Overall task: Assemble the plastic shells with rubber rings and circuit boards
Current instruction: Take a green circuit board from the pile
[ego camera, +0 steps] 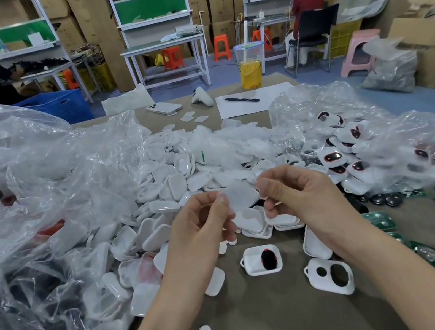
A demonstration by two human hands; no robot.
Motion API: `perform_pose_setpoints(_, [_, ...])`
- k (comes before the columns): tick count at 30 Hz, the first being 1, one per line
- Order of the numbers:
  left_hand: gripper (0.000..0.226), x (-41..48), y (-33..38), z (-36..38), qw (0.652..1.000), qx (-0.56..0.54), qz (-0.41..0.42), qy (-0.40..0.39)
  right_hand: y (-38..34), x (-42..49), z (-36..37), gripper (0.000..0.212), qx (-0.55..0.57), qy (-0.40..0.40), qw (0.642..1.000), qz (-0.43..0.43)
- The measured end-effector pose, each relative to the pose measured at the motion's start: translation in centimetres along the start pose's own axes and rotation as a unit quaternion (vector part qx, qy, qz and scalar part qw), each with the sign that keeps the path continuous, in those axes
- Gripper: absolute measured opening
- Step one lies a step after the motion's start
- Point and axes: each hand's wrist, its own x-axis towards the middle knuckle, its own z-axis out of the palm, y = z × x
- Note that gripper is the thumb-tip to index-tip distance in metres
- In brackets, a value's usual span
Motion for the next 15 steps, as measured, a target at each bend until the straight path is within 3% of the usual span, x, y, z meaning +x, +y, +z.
perform_pose_setpoints(5, [0.019, -0.06, 0.17, -0.06, 1.0, 0.0, -0.002, 0.002, 0.12, 0.06, 0.09, 0.017, 0.014, -0.019, 1.0, 0.017])
perform_pose_setpoints(10, [0.006, -0.19, 0.13, -0.04, 0.999, 0.027, 0.028, -0.005, 0.38, -0.12, 0.12, 0.019, -0.057, -0.053, 0.997, 0.003])
perform_pose_setpoints(15, [0.023, -0.23, -0.09, 0.13, 0.996, 0.067, 0.063, 0.0, 0.26, -0.01, -0.07, 0.015, -0.037, -0.042, 0.998, 0.001])
